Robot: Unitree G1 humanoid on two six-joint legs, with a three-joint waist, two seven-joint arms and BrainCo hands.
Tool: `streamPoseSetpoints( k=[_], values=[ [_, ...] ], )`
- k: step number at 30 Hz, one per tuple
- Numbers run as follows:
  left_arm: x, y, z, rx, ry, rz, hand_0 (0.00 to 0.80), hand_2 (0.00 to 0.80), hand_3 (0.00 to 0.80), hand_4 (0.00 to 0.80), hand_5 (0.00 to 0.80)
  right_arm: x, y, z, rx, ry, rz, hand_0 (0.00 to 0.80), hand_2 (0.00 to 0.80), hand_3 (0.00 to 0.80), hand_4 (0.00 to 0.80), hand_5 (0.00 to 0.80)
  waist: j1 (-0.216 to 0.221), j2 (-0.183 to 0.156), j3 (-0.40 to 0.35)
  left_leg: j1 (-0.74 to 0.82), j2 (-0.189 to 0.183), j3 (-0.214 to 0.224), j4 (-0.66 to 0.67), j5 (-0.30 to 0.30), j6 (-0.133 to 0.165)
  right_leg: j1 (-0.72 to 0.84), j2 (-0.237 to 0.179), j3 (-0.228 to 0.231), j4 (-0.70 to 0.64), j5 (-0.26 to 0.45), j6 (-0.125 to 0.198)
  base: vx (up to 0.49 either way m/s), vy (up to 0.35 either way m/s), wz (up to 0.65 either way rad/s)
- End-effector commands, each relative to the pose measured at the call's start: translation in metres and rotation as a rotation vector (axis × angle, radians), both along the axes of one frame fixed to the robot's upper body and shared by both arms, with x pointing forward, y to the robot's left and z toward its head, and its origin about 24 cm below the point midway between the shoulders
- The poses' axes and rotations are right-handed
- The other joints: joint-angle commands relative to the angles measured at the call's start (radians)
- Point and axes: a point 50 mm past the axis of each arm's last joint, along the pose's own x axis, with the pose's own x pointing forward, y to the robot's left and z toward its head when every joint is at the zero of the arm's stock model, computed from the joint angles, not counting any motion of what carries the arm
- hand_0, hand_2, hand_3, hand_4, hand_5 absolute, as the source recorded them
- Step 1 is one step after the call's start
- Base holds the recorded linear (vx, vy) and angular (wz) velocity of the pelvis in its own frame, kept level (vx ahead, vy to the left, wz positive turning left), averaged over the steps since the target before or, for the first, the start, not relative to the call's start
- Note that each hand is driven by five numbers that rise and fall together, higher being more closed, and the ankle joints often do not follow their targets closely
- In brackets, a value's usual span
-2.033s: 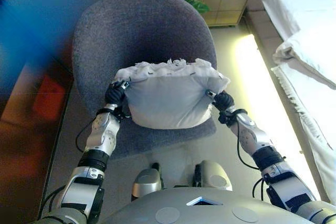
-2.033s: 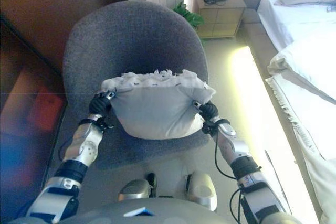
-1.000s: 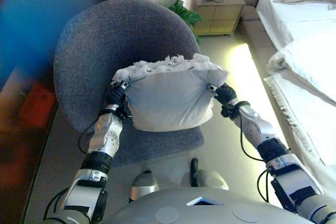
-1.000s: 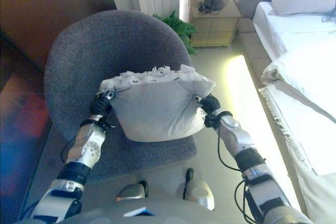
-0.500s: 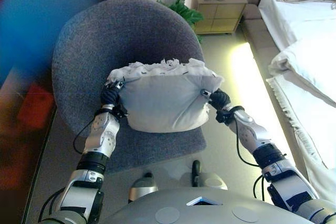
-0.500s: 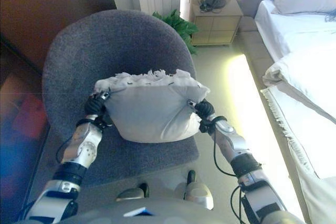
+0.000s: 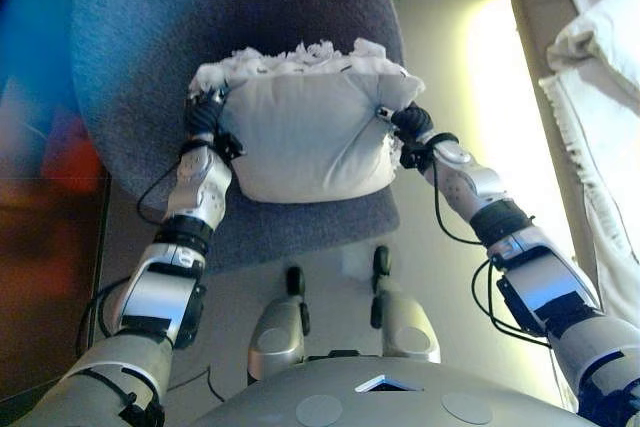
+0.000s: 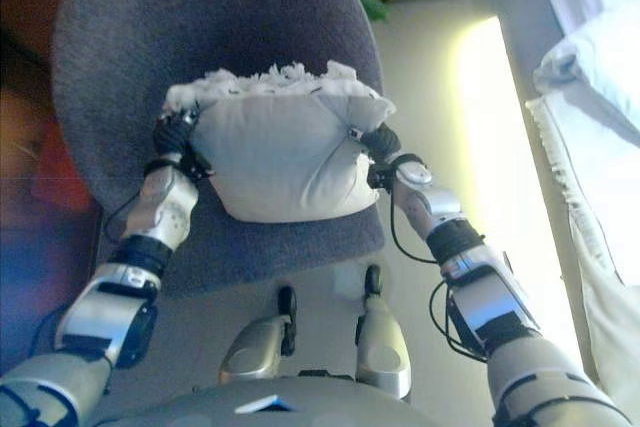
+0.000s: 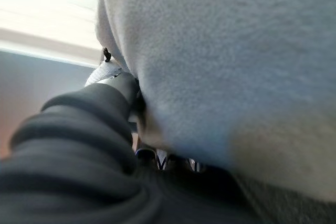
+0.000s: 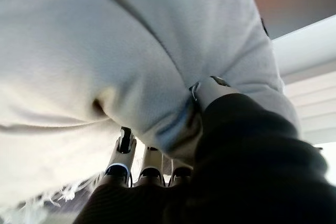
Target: Pick up the cushion and take it to the sofa
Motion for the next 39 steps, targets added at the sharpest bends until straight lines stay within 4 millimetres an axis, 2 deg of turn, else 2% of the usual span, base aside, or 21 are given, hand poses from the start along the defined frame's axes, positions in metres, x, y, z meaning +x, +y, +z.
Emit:
streamPoseSetpoints(
  k=[1,7,11,14,18,20,21,22,25,26,27,29,30,34,39],
  values=[
    [0.031,-0.059,0.081,0.049,-0.234,-0.185,0.800,0.800,0.800,0.800,0.800,0.020,0.066,0.091,0.131,-0.286,0.199,0.800,0.800,0.800,0.800,0.800,-0.014,0.000,0.049,-0.105,-0.002,-0.014,0.052,0.051,-0.015,0.020,-0.057,0.044,0.109,-0.099,0.065,-0.063,0.001,0.03],
    [0.044,-0.055,0.104,0.007,-0.244,-0.136,0.800,0.800,0.800,0.800,0.800,0.032,0.062,0.112,0.133,-0.318,0.158,0.800,0.800,0.800,0.800,0.800,-0.037,0.012,0.095,-0.155,-0.010,-0.020,0.057,0.066,-0.021,-0.046,-0.059,0.063,0.131,-0.087,0.066,-0.051,0.012,0.05],
    [0.043,-0.062,0.120,0.035,-0.319,-0.150,0.800,0.800,0.800,0.800,0.800,0.032,0.064,0.125,0.119,-0.376,0.164,0.800,0.800,0.800,0.800,0.800,-0.040,0.010,0.134,-0.211,-0.004,-0.025,0.165,0.029,-0.023,-0.104,-0.064,0.067,0.232,-0.118,0.053,-0.078,0.003,-0.03],
    [0.042,-0.067,0.128,0.036,-0.343,-0.153,0.800,0.800,0.800,0.800,0.800,0.030,0.067,0.131,0.130,-0.396,0.167,0.800,0.800,0.800,0.800,0.800,-0.043,0.004,0.159,-0.274,0.012,-0.032,0.317,-0.030,-0.022,-0.173,-0.059,0.072,0.408,-0.192,0.028,-0.075,0.008,-0.09],
    [0.041,-0.068,0.120,0.056,-0.303,-0.156,0.800,0.800,0.800,0.800,0.800,0.028,0.068,0.121,0.147,-0.371,0.167,0.800,0.800,0.800,0.800,0.800,-0.043,-0.006,0.165,-0.330,0.034,-0.034,0.503,-0.139,-0.013,-0.230,-0.060,0.059,0.596,-0.287,-0.001,0.055,-0.016,0.02],
    [0.041,-0.067,0.112,0.065,-0.275,-0.150,0.800,0.800,0.800,0.800,0.800,0.025,0.070,0.114,0.150,-0.353,0.172,0.800,0.800,0.800,0.800,0.800,-0.043,-0.012,0.163,-0.341,0.041,-0.037,0.558,-0.175,-0.008,-0.245,-0.061,0.058,0.652,-0.316,-0.006,0.175,-0.026,0.02],
    [0.041,-0.065,0.108,0.065,-0.260,-0.143,0.800,0.800,0.800,0.800,0.800,0.024,0.069,0.110,0.147,-0.346,0.174,0.800,0.800,0.800,0.800,0.800,-0.042,-0.012,0.160,-0.333,0.047,-0.043,0.587,-0.219,-0.014,-0.242,-0.059,0.060,0.686,-0.355,-0.001,0.214,-0.029,-0.05],
    [0.041,-0.063,0.106,0.067,-0.251,-0.134,0.800,0.800,0.800,0.800,0.800,0.023,0.069,0.109,0.143,-0.345,0.175,0.800,0.800,0.800,0.800,0.800,-0.043,-0.013,0.159,-0.337,0.048,-0.045,0.601,-0.226,-0.015,-0.247,-0.061,0.060,0.700,-0.360,0.000,0.183,-0.006,-0.03],
    [0.042,-0.054,0.110,0.088,-0.245,-0.116,0.800,0.800,0.800,0.800,0.800,0.024,0.067,0.116,0.141,-0.359,0.171,0.800,0.800,0.800,0.800,0.800,-0.052,-0.007,0.162,-0.339,0.049,-0.044,0.605,-0.228,-0.020,-0.261,-0.067,0.070,0.709,-0.359,0.006,0.025,0.031,0.07],
    [0.043,-0.051,0.114,0.099,-0.254,-0.113,0.800,0.800,0.800,0.800,0.800,0.025,0.066,0.119,0.144,-0.367,0.169,0.800,0.800,0.800,0.800,0.800,-0.057,-0.007,0.163,-0.348,0.046,-0.037,0.589,-0.193,-0.016,-0.271,-0.070,0.072,0.692,-0.326,0.003,0.046,0.056,-0.01],
    [0.043,-0.050,0.116,0.106,-0.259,-0.110,0.800,0.800,0.800,0.800,0.800,0.025,0.066,0.120,0.147,-0.368,0.168,0.800,0.800,0.800,0.800,0.800,-0.058,-0.003,0.162,-0.335,0.049,-0.039,0.598,-0.225,-0.022,-0.264,-0.068,0.077,0.707,-0.356,0.009,0.042,0.085,-0.05],
    [0.045,-0.049,0.130,0.116,-0.294,-0.107,0.800,0.800,0.800,0.800,0.800,0.026,0.066,0.129,0.148,-0.384,0.164,0.800,0.800,0.800,0.800,0.800,-0.069,0.005,0.162,-0.331,0.050,-0.030,0.589,-0.220,-0.024,-0.269,-0.070,0.085,0.706,-0.351,0.012,0.035,0.094,-0.06],
    [0.046,-0.049,0.137,0.114,-0.314,-0.111,0.800,0.800,0.800,0.800,0.800,0.027,0.065,0.133,0.146,-0.390,0.165,0.800,0.800,0.800,0.800,0.800,-0.075,0.007,0.164,-0.339,0.049,-0.021,0.576,-0.189,-0.019,-0.278,-0.074,0.089,0.692,-0.321,0.009,-0.053,0.093,-0.08],
    [0.044,-0.064,0.164,0.160,-0.402,-0.166,0.800,0.800,0.800,0.800,0.800,0.028,0.062,0.144,0.156,-0.416,0.172,0.800,0.800,0.800,0.800,0.800,-0.092,0.026,0.162,-0.324,0.053,0.000,0.559,-0.186,-0.021,-0.277,-0.081,0.105,0.679,-0.317,0.017,0.021,0.092,-0.12],
    [0.037,-0.077,0.190,0.187,-0.528,-0.210,0.800,0.800,0.800,0.800,0.800,0.026,0.059,0.152,0.165,-0.436,0.192,0.800,0.800,0.800,0.800,0.800,-0.107,0.032,0.166,-0.315,0.061,0.017,0.545,-0.184,-0.024,-0.273,-0.086,0.117,0.662,-0.310,0.028,0.020,0.051,-0.04]
  ],
)
